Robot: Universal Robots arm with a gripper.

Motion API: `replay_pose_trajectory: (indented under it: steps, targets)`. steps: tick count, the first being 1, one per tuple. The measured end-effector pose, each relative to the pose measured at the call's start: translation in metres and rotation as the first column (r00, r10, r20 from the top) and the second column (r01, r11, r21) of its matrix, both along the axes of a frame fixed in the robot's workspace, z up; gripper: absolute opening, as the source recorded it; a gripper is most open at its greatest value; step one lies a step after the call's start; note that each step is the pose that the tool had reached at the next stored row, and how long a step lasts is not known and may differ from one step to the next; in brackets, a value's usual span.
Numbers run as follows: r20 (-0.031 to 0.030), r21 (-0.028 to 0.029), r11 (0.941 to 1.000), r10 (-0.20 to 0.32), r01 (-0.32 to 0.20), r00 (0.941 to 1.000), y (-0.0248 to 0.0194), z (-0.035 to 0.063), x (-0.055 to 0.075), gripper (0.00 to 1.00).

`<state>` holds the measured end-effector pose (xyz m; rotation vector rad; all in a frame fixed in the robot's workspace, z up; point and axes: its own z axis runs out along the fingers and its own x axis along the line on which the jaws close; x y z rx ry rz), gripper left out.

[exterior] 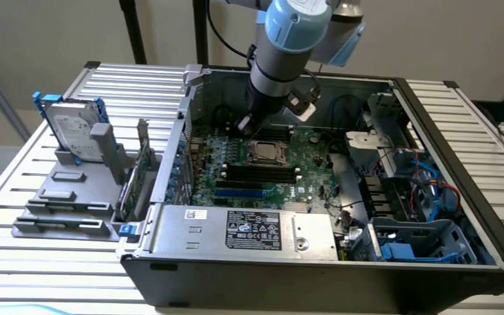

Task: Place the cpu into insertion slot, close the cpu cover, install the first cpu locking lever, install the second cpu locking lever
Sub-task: 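Install the first cpu locking lever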

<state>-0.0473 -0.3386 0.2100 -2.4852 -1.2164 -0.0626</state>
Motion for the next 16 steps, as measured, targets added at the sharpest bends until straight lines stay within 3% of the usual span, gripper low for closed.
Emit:
replay_pose_trajectory:
  steps: [16]
  targets:
    - [0.0010, -0.0174, 0.9998, 0.000, 0.000, 1.0000, 0.0003, -0.0072, 0.0007, 0.11]
